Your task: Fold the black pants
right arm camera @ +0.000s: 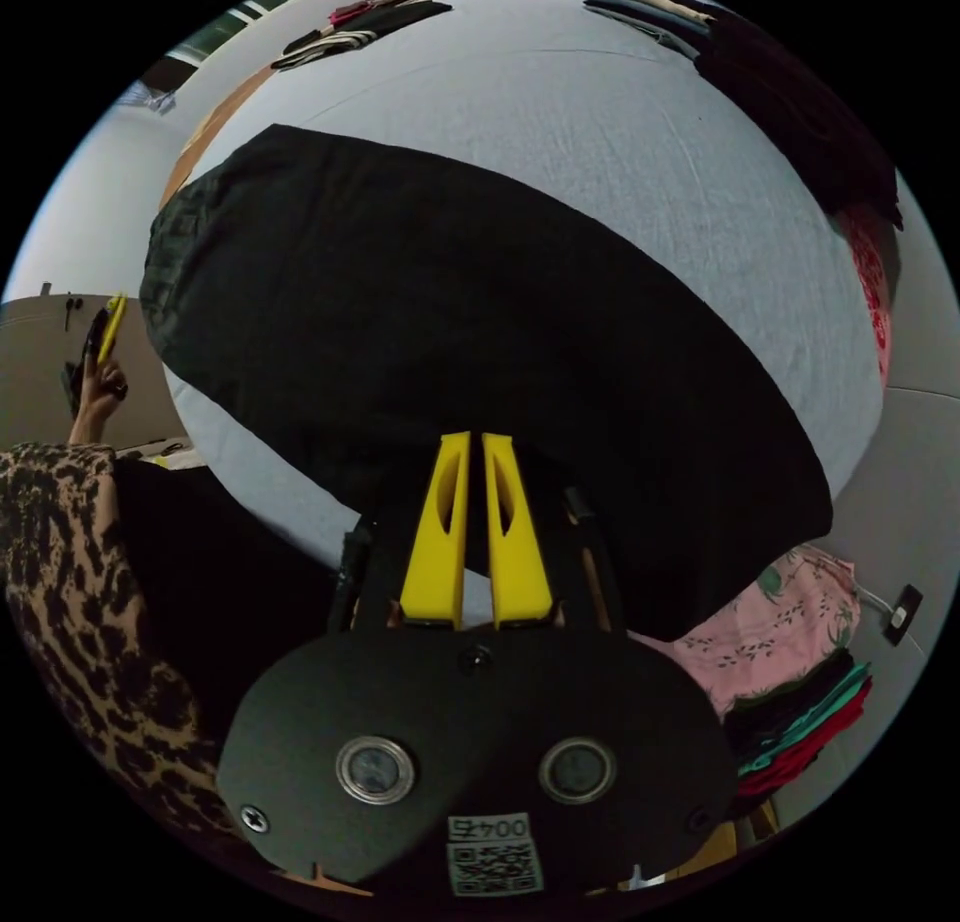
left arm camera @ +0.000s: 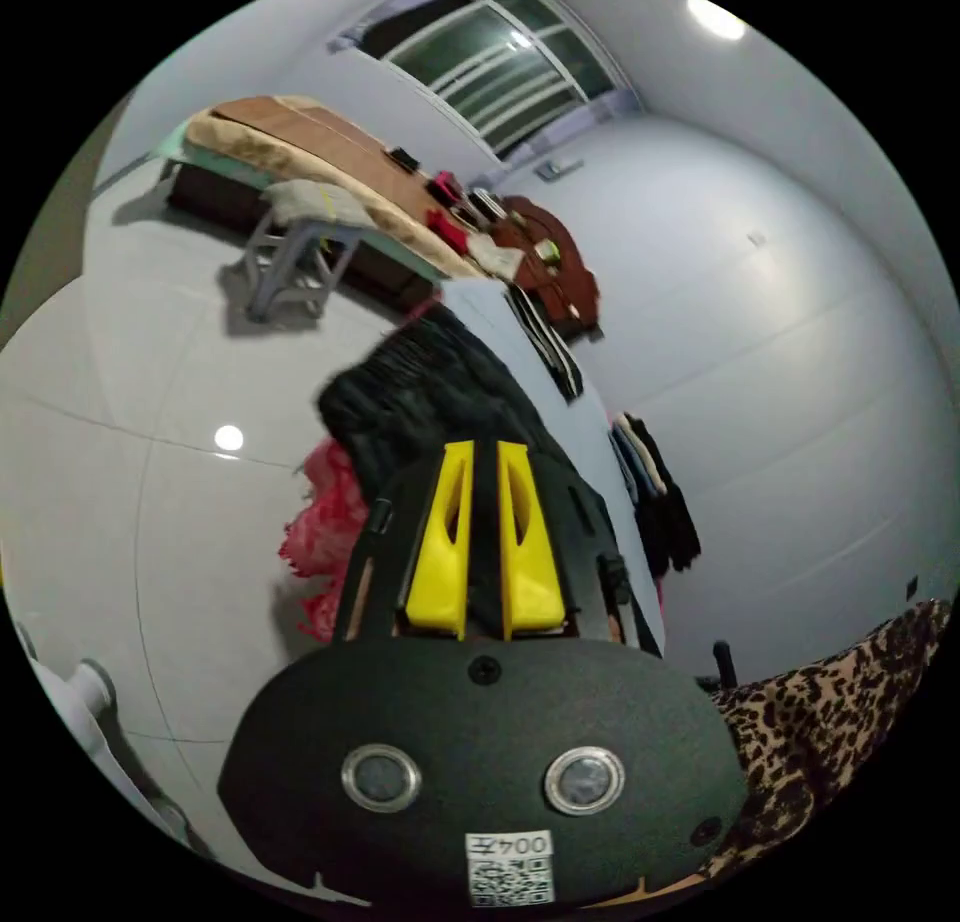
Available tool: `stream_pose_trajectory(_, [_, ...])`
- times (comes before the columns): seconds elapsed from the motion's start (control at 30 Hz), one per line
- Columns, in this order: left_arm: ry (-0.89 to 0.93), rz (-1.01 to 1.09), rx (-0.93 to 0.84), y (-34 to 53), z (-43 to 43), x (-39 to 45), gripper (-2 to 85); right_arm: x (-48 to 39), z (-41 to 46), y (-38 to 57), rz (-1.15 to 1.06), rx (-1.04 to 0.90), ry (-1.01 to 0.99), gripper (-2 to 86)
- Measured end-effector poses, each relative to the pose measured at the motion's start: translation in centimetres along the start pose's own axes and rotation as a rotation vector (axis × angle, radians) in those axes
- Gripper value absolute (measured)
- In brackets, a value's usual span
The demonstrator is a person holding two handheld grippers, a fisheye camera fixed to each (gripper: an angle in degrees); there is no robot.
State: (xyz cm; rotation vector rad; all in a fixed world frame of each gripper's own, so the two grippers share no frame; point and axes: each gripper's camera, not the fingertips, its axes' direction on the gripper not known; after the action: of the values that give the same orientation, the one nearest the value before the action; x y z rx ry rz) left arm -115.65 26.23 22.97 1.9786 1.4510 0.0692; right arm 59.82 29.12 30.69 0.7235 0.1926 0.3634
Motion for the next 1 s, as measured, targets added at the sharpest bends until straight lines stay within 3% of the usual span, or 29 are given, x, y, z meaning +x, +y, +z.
stream_pose_trajectory(0.1, [-0.065, -0.01, -0.081, 2.7, 5.4, 2.1, 5.8, 3.8, 0.1, 0.0, 0.024, -0.02, -0.181, 5.9])
stream_pose_trajectory(0.2, [-0.151, 0.031, 0.003, 5.4, 6.8, 2.6, 4.2, 7.5, -2.0, -1.8, 0.078, 0.109, -0.504, 7.4])
stream_pose_trajectory(0.27, [-0.188, 0.077, 0.006, 6.2, 7.3, 2.7, 2.3, 9.5, -2.9, -5.6, 0.089, 0.164, -0.693, 8.8])
stream_pose_trajectory(0.47, [-0.217, 0.167, -0.002, 7.6, 8.9, 3.3, 0.7, 9.9, -1.0, -19.7, 0.063, 0.122, -1.0, 10.7])
stream_pose_trajectory(0.6, [-0.21, 0.157, 0.016, 8.6, 9.5, 3.2, 0.5, 8.4, 1.8, -27.8, 0.055, 0.028, -1.01, 11.0])
stream_pose_trajectory(0.77, [-0.213, 0.145, 0.013, 9.6, 10.6, 3.0, 0.4, 4.2, 6.4, -36.1, -0.005, -0.182, -0.883, 11.6])
stream_pose_trajectory(1.0, [-0.23, 0.17, -0.006, 10.8, 12.0, 3.0, 0.3, -1.4, 10.9, -39.9, -0.119, -0.434, -0.839, 11.3])
